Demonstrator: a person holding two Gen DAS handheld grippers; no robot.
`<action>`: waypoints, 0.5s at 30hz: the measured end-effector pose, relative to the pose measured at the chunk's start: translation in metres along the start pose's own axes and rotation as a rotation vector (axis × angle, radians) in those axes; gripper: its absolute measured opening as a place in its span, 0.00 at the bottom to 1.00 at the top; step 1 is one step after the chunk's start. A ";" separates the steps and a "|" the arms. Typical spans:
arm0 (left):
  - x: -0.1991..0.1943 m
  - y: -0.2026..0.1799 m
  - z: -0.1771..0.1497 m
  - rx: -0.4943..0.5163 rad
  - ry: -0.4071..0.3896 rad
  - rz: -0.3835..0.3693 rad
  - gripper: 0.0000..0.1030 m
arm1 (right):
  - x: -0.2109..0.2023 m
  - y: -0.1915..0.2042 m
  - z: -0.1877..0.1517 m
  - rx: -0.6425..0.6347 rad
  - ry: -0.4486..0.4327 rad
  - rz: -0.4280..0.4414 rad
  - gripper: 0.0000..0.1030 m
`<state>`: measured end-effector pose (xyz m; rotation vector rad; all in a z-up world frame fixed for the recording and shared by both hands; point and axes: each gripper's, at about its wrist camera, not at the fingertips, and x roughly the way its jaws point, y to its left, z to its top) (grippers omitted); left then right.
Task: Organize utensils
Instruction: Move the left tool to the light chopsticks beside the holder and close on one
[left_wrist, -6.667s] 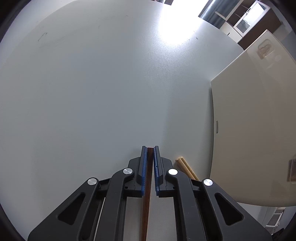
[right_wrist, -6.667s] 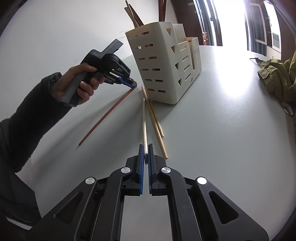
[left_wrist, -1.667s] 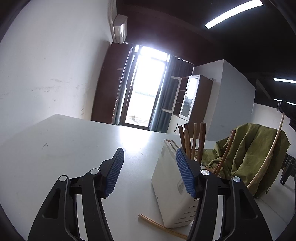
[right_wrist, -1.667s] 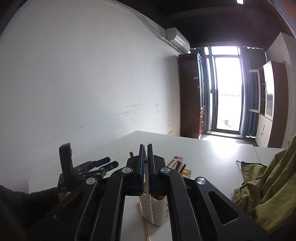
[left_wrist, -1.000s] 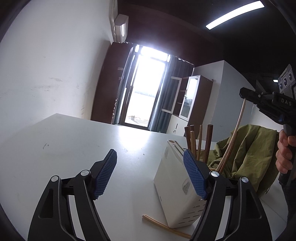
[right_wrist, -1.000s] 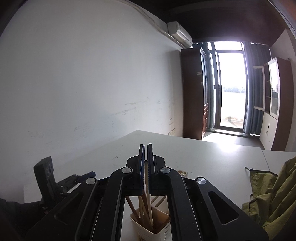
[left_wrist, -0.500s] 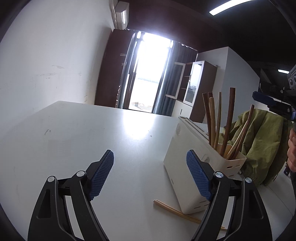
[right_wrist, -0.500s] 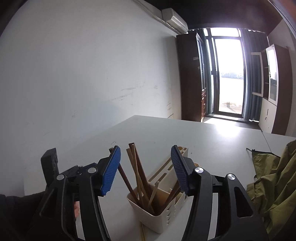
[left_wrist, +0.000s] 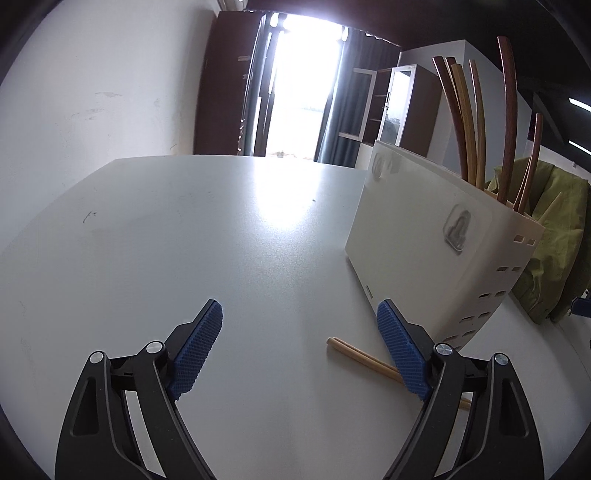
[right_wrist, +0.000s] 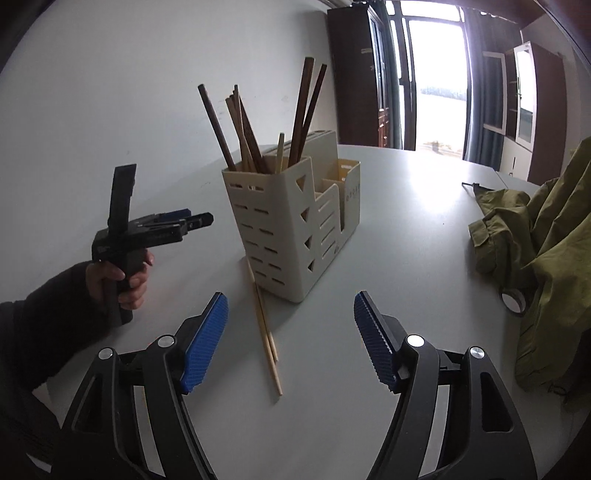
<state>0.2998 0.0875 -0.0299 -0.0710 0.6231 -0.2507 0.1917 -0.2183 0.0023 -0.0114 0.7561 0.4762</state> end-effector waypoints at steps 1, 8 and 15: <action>0.002 -0.002 -0.001 -0.002 0.008 -0.002 0.82 | 0.005 -0.001 -0.006 0.005 0.026 0.002 0.68; 0.000 -0.017 -0.011 0.005 0.062 0.000 0.82 | 0.034 0.022 -0.036 -0.029 0.193 -0.006 0.62; -0.010 -0.032 -0.030 0.014 0.124 -0.038 0.82 | 0.045 0.028 -0.051 -0.014 0.262 0.003 0.53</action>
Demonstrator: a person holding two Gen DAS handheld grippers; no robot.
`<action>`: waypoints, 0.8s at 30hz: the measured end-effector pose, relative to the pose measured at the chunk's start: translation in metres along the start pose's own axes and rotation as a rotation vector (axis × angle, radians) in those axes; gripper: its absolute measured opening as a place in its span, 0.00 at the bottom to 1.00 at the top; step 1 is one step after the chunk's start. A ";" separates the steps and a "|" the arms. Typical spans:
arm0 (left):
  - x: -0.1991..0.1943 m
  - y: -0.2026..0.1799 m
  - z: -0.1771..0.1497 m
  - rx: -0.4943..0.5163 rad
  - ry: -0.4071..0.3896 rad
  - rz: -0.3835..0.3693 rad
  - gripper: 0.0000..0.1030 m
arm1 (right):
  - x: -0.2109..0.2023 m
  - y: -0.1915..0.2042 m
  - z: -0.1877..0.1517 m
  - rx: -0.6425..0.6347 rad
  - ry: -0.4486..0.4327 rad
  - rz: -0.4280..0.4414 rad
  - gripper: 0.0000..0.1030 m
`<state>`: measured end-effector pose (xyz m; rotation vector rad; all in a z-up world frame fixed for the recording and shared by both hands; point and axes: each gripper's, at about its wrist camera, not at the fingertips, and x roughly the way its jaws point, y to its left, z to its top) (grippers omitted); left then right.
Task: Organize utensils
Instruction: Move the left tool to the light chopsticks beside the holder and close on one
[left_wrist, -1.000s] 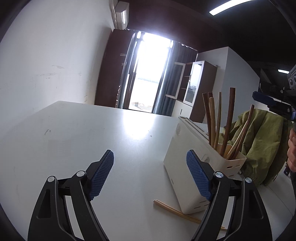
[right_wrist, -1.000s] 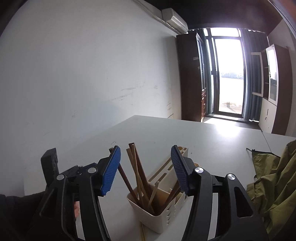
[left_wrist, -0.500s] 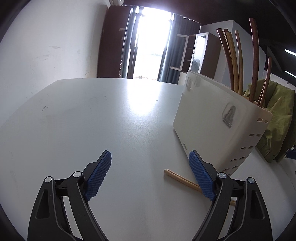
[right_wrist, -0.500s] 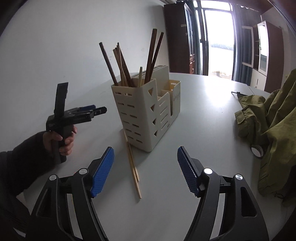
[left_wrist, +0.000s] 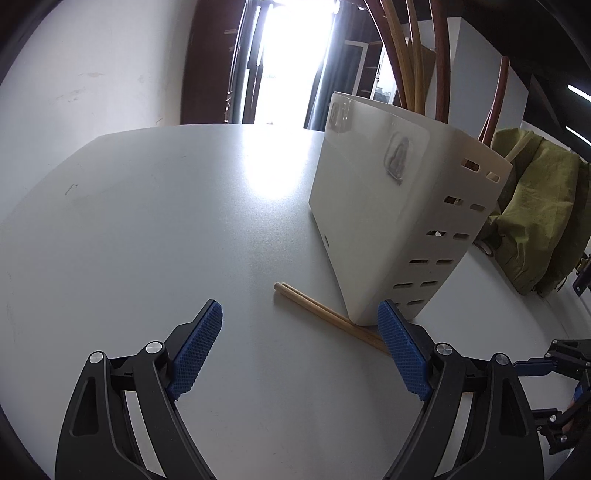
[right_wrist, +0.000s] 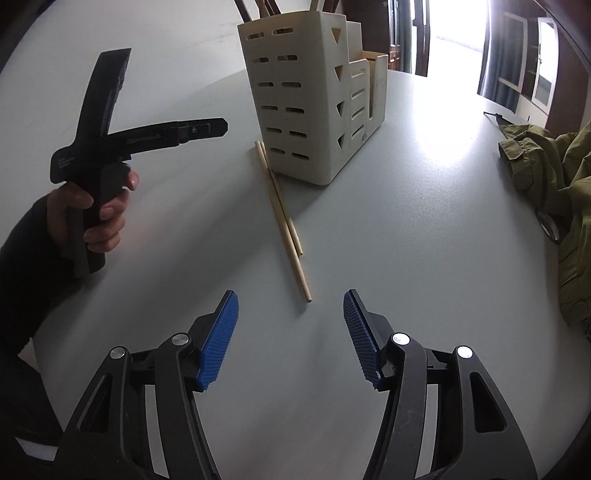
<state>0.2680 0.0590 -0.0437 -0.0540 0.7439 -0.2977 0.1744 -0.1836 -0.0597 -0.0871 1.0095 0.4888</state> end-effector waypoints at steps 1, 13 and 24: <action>0.001 -0.005 -0.003 0.012 0.007 -0.002 0.82 | 0.002 0.001 -0.002 0.004 0.003 -0.001 0.53; 0.012 -0.007 -0.002 0.015 0.060 -0.001 0.82 | 0.028 0.032 0.004 -0.022 0.033 0.193 0.43; 0.038 -0.027 -0.001 0.046 0.196 0.085 0.71 | 0.031 0.003 0.051 0.000 -0.036 -0.033 0.33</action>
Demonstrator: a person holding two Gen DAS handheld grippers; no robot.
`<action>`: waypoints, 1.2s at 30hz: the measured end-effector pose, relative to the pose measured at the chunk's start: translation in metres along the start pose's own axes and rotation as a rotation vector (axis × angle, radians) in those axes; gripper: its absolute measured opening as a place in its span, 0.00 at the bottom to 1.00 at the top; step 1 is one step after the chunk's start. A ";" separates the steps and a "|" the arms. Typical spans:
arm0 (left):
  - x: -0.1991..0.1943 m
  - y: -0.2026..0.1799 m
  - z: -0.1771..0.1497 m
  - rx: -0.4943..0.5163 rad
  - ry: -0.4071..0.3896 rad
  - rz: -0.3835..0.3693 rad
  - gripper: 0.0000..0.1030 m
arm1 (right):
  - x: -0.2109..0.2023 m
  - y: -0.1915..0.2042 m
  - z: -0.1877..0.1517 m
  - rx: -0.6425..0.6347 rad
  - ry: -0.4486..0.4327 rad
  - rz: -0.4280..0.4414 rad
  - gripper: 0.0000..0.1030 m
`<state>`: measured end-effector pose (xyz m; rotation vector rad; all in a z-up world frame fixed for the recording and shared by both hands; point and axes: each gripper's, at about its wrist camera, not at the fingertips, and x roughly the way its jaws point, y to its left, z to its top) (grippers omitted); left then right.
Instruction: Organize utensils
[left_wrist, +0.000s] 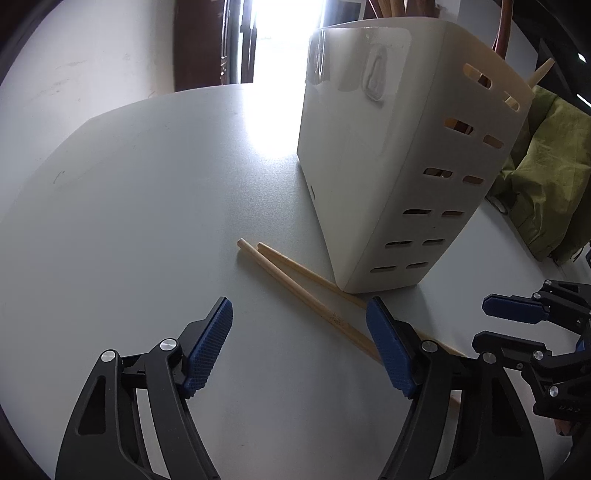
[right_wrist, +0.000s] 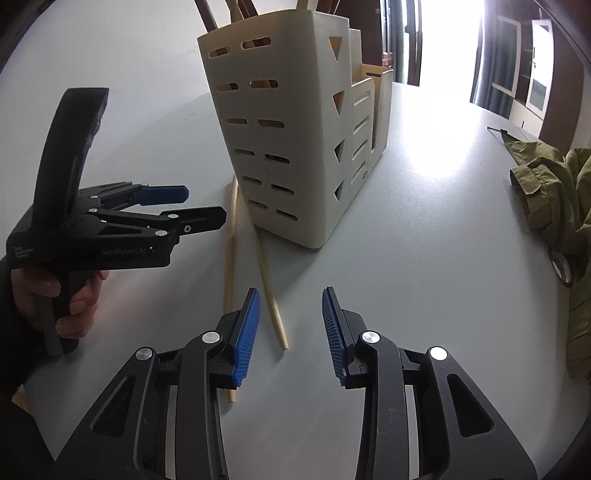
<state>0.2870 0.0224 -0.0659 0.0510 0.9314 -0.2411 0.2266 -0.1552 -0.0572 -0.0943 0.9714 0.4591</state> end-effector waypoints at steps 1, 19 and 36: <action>0.006 -0.001 0.001 -0.003 0.026 0.030 0.68 | 0.003 0.003 0.002 -0.013 0.006 0.002 0.33; 0.016 0.022 0.002 -0.064 0.104 0.123 0.06 | 0.002 0.039 -0.025 -0.120 0.019 0.071 0.00; -0.024 0.034 -0.004 -0.013 0.014 0.143 0.63 | -0.004 0.038 -0.007 -0.109 -0.020 0.039 0.45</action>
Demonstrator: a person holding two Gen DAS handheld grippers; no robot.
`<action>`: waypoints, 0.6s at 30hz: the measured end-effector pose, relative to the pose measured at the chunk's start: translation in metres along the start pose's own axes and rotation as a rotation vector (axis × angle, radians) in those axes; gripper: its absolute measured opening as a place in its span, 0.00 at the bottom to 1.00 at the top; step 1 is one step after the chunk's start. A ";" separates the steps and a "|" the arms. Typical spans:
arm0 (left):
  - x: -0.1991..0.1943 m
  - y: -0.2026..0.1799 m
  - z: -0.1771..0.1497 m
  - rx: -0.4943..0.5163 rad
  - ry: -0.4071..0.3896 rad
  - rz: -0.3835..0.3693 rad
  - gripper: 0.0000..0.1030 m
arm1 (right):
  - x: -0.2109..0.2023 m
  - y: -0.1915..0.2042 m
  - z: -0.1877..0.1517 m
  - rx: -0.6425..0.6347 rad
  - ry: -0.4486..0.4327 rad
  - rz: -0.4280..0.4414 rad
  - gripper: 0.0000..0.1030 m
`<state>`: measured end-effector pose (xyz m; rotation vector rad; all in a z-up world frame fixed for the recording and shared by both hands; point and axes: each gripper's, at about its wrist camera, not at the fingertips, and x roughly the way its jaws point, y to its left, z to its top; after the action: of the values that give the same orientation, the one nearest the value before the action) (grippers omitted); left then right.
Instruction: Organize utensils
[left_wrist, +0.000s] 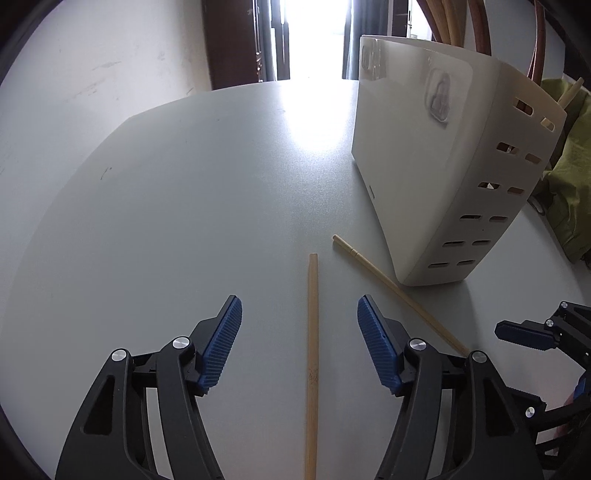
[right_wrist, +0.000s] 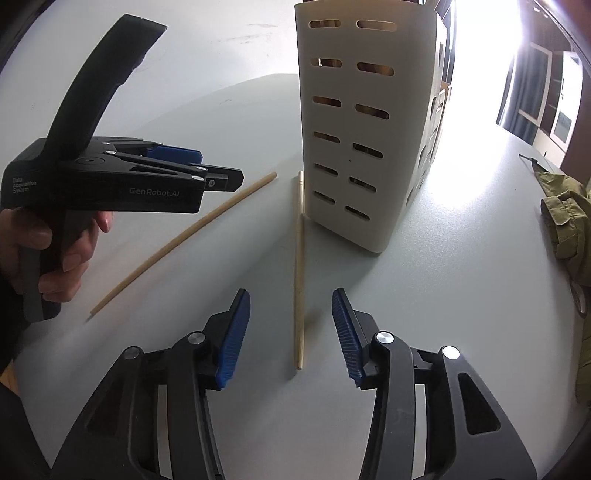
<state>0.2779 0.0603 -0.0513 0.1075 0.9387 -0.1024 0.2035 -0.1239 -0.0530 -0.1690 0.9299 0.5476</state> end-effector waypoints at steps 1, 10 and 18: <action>0.002 0.000 -0.001 0.008 0.005 -0.003 0.63 | -0.001 0.000 0.000 -0.001 -0.001 -0.008 0.45; 0.032 -0.005 -0.006 0.030 0.086 0.027 0.07 | 0.019 0.002 -0.003 -0.017 0.042 -0.035 0.06; 0.032 0.003 -0.008 -0.020 0.098 -0.035 0.06 | 0.009 0.014 -0.010 -0.013 0.008 0.017 0.05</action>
<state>0.2911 0.0627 -0.0817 0.0777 1.0398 -0.1213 0.1930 -0.1125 -0.0645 -0.1751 0.9362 0.5690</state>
